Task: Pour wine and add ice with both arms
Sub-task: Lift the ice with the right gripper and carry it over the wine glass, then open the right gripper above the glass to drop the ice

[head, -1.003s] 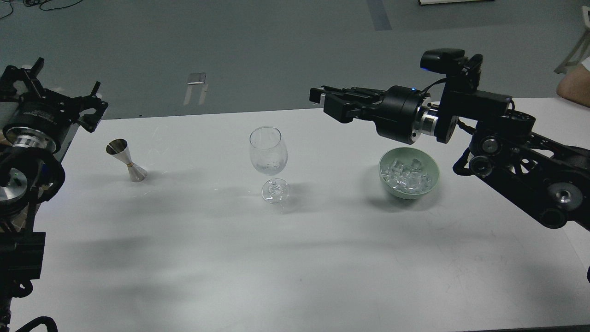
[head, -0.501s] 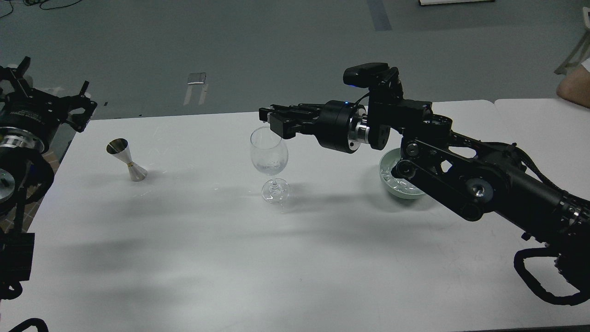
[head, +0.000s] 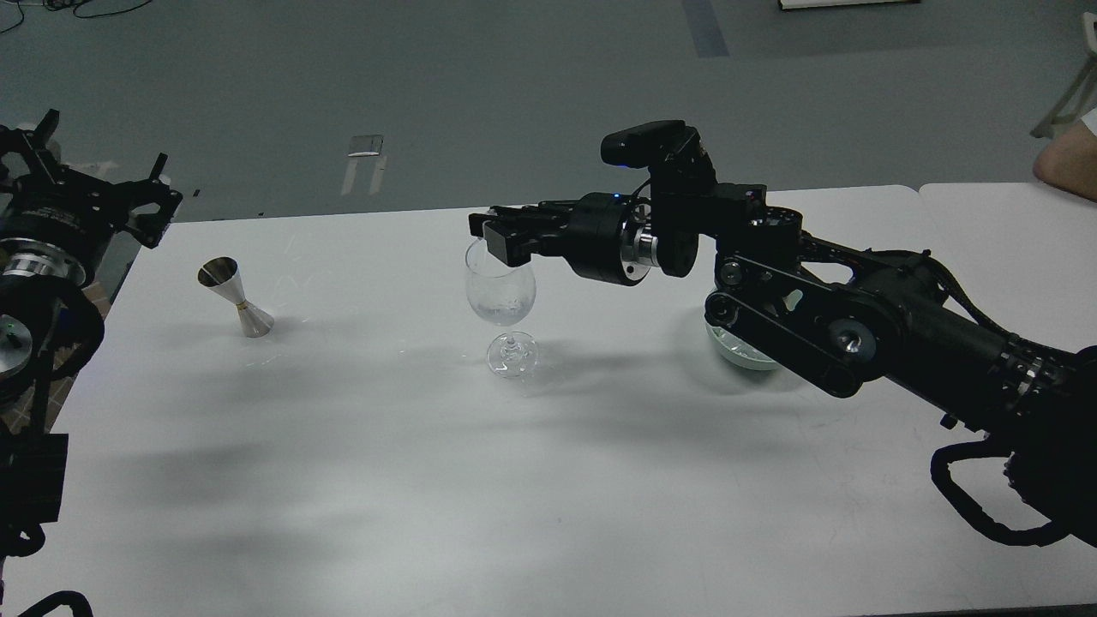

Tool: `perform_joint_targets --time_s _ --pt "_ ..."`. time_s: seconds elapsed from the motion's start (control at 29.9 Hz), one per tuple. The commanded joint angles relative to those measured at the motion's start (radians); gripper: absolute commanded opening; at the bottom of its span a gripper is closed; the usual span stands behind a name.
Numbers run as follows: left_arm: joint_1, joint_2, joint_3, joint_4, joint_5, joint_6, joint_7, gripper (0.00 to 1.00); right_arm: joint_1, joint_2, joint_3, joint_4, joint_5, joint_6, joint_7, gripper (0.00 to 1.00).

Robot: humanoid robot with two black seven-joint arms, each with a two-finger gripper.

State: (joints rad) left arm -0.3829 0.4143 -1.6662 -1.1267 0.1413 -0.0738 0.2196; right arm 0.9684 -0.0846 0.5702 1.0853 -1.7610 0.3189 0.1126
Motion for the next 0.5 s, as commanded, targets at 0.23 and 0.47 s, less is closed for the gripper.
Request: perform_joint_targets --time_s 0.23,0.47 --pt "0.001 0.000 -0.003 0.004 0.000 -0.001 0.000 0.98 -0.005 0.003 -0.013 -0.005 0.003 0.000 0.004 0.24" --pt "0.001 0.000 -0.003 0.004 0.000 -0.001 0.000 0.98 -0.007 0.009 -0.013 0.001 0.003 -0.003 0.005 0.25"
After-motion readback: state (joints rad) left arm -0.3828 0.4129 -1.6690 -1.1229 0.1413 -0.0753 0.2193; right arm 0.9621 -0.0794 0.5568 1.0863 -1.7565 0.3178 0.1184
